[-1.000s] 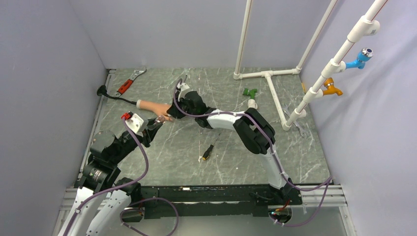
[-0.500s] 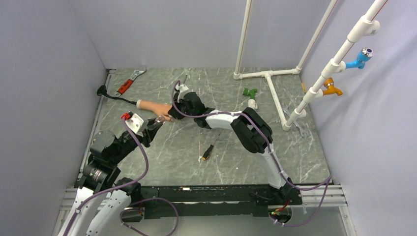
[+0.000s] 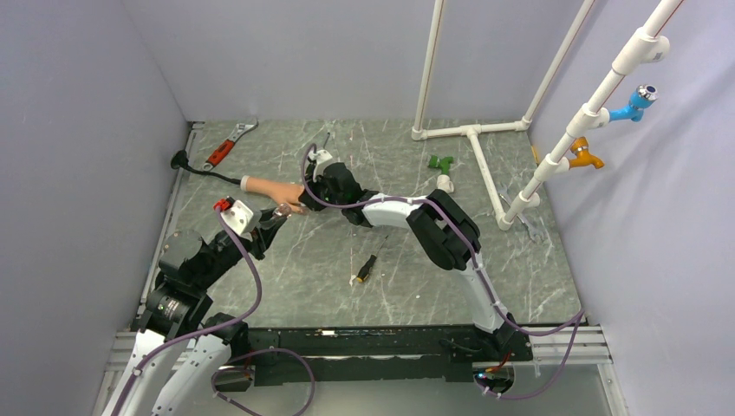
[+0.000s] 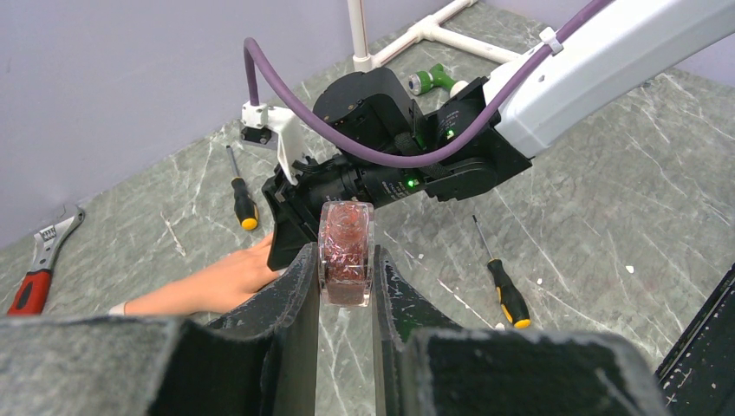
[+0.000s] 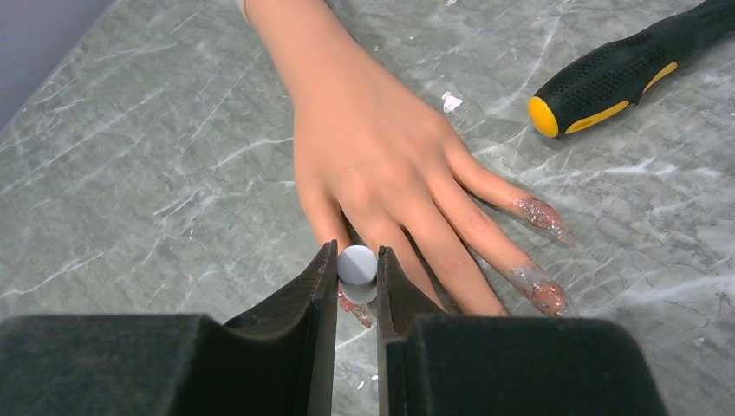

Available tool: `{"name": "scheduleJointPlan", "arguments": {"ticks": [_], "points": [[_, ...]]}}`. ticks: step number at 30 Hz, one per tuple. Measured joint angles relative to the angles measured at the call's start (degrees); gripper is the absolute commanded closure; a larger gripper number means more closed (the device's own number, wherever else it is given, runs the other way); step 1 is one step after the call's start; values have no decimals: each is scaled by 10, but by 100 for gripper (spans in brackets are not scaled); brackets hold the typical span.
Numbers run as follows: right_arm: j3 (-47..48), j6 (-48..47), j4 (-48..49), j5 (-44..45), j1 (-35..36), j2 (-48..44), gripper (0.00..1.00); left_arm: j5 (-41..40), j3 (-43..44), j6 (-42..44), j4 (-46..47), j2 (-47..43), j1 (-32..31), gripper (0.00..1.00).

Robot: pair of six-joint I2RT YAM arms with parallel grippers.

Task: Paint the nails
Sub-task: Paint the nail polish on the nail.

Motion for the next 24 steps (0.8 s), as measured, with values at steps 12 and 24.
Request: {"name": "scheduleJointPlan", "arguments": {"ticks": [12,24], "points": [[-10,-9,0,2,0,-2,100,0,0,0,0,0,0,100],[-46,-17,-1,13,7,-25,100,0,0,0,0,0,0,100]]}}
